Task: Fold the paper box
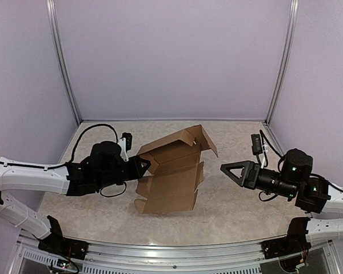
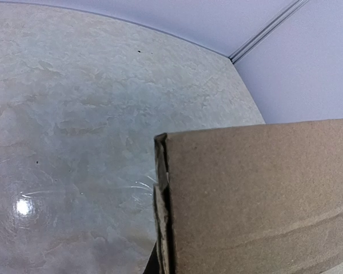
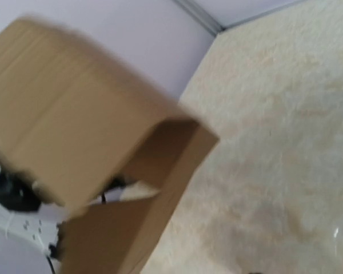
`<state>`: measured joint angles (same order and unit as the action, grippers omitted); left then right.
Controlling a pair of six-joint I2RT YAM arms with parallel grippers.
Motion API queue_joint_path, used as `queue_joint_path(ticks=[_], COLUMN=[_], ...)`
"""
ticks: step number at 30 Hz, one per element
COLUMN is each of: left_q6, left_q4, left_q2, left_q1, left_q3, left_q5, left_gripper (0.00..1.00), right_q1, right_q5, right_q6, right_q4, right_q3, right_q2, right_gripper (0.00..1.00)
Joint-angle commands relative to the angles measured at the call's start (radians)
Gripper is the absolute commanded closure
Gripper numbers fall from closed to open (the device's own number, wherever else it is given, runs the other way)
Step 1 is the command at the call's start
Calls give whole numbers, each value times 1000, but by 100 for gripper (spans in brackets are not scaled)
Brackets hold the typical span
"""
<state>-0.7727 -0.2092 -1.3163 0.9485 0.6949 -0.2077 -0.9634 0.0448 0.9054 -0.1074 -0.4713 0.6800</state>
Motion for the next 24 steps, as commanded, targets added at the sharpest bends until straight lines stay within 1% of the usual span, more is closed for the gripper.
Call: queue_joint_path(ticks=[1,5,8,13,18,24], left_q6=[43,46,52,54,51,45], left_q4=[129,190,245,284,306,303], left_q2=[24,47,64,89,114,139], left_q1=[-3,8,16,30,50,59], left_q3=[45,55,61,62,61,54], left_q5=[-132,-237,-293,-348,-397,-398], left_gripper=[100,100,100,100,100,100], right_q1=[-1,-31,-54,-84,-106,-133], right_q5=[96,96,52,13,-29,-91], right_q6=[-44,-39,-41,-41,-36,-30], right_q4=[52,14,28,24,27,37], right_q3=[-33,-67,-114,-183,-245,-289], right_q2=[34,111,174,288,383,466], right_gripper=[46,43,42,38,39,41])
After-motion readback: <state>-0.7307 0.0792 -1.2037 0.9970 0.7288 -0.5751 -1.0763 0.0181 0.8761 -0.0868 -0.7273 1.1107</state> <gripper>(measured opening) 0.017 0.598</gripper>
